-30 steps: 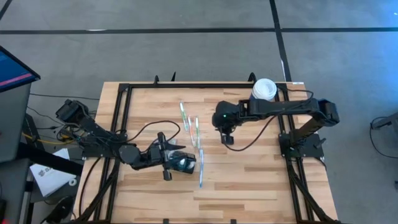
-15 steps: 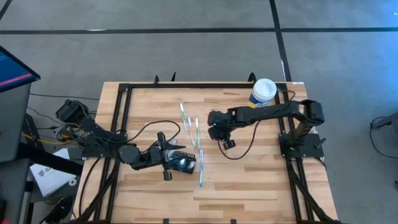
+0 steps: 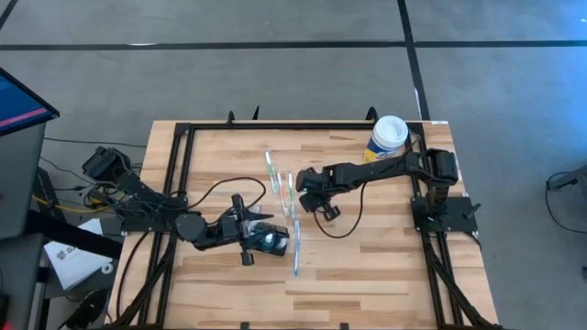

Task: Pick & Place toothbrushing station
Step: Put the right green toothbrush into the wire organizer

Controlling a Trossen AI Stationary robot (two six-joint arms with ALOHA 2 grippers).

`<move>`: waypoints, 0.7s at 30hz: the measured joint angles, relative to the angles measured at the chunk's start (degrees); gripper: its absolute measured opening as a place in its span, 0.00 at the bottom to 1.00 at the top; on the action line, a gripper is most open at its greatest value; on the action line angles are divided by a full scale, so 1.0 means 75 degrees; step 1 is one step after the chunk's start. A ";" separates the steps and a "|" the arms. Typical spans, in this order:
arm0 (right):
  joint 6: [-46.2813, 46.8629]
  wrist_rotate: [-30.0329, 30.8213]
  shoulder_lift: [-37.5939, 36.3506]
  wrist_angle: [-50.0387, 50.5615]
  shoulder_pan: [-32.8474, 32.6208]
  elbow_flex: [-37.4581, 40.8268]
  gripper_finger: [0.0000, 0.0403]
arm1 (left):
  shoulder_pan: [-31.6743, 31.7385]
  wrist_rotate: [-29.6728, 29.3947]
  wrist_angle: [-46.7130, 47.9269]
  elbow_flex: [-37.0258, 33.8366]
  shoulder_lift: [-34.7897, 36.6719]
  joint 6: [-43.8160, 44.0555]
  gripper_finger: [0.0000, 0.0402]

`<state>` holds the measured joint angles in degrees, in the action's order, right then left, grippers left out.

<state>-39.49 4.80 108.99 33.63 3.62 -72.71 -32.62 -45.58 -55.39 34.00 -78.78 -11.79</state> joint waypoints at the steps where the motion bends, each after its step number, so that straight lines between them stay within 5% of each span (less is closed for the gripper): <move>1: -0.0051 0.0000 0.0000 -0.0091 0.0000 0.0000 0.01 | 0.0003 -0.0023 0.0001 0.0000 0.0000 -0.0001 0.37; 21: -0.2361 -0.0062 0.0130 -0.1773 -0.0409 0.0000 0.24 | 0.0003 -0.0205 0.0003 -0.0003 0.0000 -0.0456 0.37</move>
<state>-57.20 4.33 109.96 20.33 0.55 -72.71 -32.60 -47.12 -55.36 33.98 -78.78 -15.21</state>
